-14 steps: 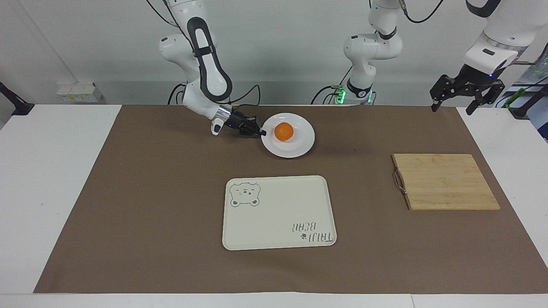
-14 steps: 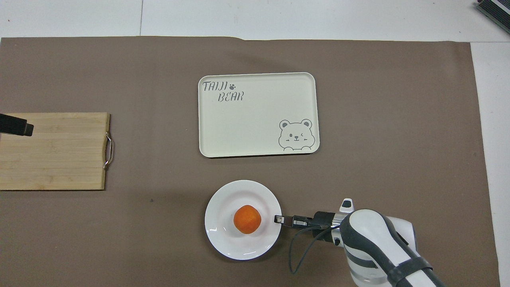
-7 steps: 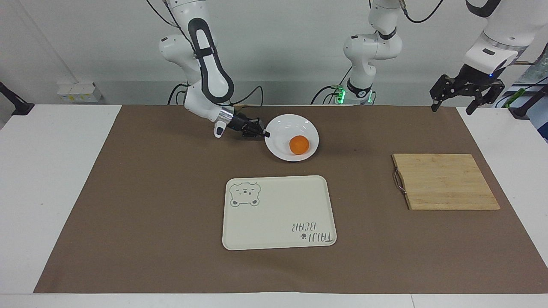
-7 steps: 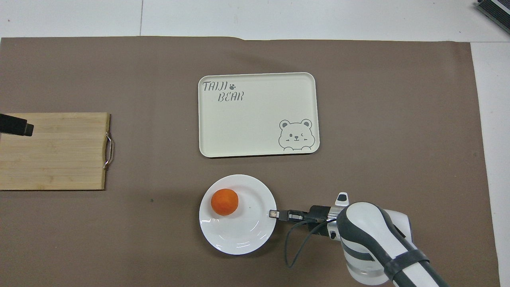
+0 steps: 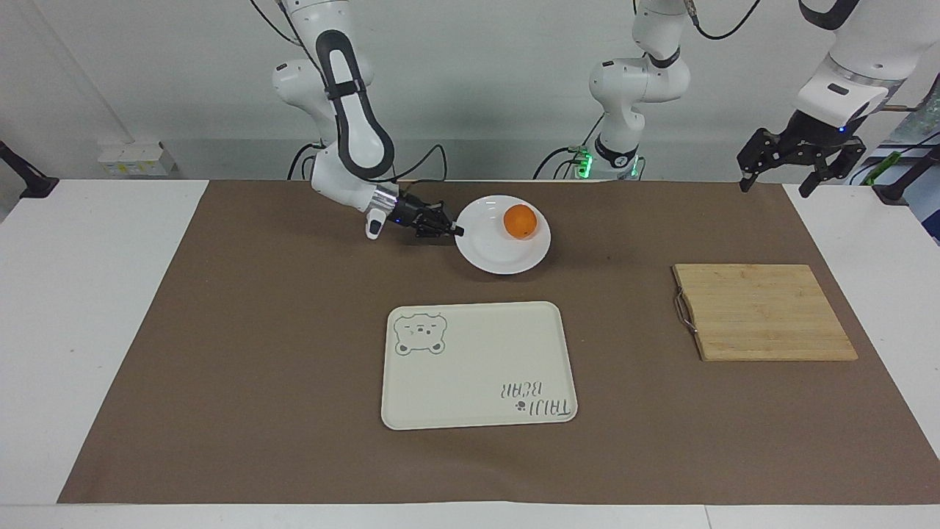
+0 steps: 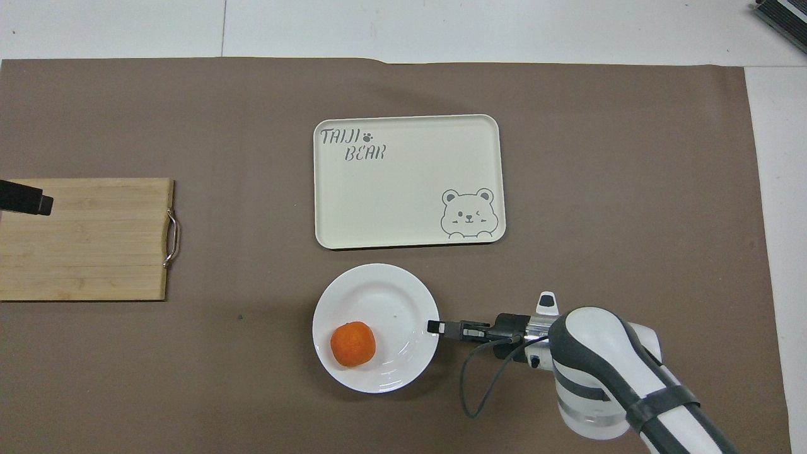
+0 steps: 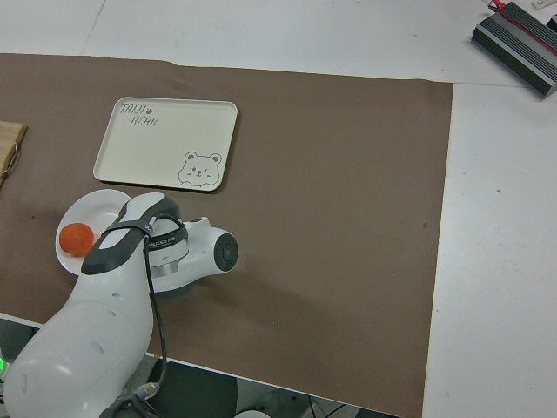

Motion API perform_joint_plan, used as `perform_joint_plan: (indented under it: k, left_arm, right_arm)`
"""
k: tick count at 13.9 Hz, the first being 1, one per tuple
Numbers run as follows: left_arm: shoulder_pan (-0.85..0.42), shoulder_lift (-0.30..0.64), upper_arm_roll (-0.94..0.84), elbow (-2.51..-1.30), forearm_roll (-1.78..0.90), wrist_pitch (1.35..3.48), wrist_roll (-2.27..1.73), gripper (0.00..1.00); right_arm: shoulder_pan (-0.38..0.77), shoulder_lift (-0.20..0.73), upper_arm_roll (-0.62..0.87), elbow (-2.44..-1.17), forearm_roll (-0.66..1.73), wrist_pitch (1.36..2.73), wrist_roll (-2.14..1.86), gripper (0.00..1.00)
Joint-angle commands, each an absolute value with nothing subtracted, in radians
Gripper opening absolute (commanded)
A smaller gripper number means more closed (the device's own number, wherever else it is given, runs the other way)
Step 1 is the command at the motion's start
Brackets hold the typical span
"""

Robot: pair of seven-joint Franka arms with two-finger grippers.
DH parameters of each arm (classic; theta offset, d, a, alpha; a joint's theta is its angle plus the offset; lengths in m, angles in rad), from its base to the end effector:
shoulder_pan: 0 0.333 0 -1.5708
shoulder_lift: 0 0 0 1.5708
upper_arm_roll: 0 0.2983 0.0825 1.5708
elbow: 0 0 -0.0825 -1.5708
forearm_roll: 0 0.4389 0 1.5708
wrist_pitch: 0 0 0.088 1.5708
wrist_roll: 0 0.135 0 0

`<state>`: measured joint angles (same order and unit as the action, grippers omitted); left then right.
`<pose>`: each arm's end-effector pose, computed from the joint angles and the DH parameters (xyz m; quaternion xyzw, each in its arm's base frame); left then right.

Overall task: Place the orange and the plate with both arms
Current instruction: 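Grip the plate rim with the right gripper and lift it, then carry the plate with the right gripper onto the bear tray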

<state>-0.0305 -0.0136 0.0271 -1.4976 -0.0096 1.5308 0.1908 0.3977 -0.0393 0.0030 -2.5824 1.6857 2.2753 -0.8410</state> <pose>0.6027 -0.0033 0.6219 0.9950 -0.0972 0.0238 0.0028 0.4219 0.2282 0.1935 -0.8593 0.0679 -0.0224 0.5065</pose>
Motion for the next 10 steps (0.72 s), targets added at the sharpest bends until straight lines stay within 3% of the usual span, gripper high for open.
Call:
perform_joint_plan:
  k: [1, 7, 10]
  left_arm:
    - [-0.021, -0.018, 0.021, -1.491, 0.005, 1.511, 0.198, 1.0]
    - [-0.021, -0.018, 0.021, -1.491, 0.005, 1.511, 0.198, 1.0]
    - [-0.021, -0.02, 0.021, -1.491, 0.005, 1.509, 0.198, 1.0]
  right_arm:
    - [0.338, -0.015, 0.002, -2.527, 1.703, 2.238, -0.865, 0.0]
    - [0.186, 0.116, 0.0, -2.311, 1.475, 2.168, -0.686, 0.0]
    - [0.172, 0.195, -0.003, -2.183, 1.353, 2.171, -0.551, 0.0]
